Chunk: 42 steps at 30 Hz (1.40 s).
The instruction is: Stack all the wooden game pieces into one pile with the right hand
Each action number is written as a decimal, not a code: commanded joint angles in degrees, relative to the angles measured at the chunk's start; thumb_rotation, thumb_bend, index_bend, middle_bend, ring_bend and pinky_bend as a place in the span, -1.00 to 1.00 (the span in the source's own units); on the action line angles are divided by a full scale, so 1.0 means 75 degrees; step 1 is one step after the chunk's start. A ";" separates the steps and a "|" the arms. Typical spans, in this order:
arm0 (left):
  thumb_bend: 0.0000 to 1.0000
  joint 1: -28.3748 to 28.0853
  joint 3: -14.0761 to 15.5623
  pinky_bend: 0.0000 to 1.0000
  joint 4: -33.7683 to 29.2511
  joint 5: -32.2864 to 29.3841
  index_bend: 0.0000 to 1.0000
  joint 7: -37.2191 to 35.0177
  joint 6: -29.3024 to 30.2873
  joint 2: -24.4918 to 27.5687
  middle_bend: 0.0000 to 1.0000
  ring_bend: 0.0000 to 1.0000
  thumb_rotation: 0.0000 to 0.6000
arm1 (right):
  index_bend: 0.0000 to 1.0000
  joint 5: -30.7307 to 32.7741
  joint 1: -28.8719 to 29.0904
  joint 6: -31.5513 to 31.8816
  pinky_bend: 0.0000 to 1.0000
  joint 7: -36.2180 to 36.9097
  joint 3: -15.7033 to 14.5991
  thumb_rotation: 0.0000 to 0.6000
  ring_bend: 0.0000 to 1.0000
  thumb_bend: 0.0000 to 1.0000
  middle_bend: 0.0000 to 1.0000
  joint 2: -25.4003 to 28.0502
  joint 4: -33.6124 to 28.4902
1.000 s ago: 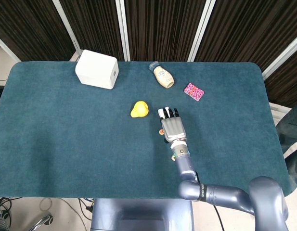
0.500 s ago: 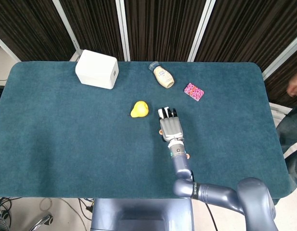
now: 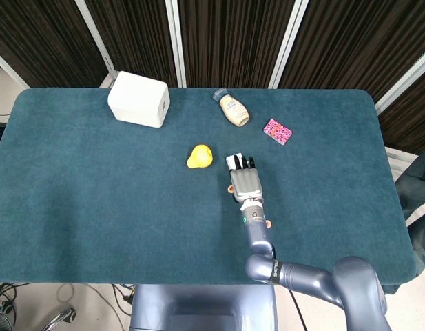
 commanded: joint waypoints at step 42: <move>-0.81 -0.0012 -0.0019 -0.85 0.0049 -0.0046 -1.00 -0.0021 -0.0042 -0.0004 -1.00 -1.00 1.00 | -0.01 -0.0142 -0.0083 -0.0175 -1.00 -0.0007 0.0127 1.00 -1.00 -0.23 -1.00 -0.0301 0.0338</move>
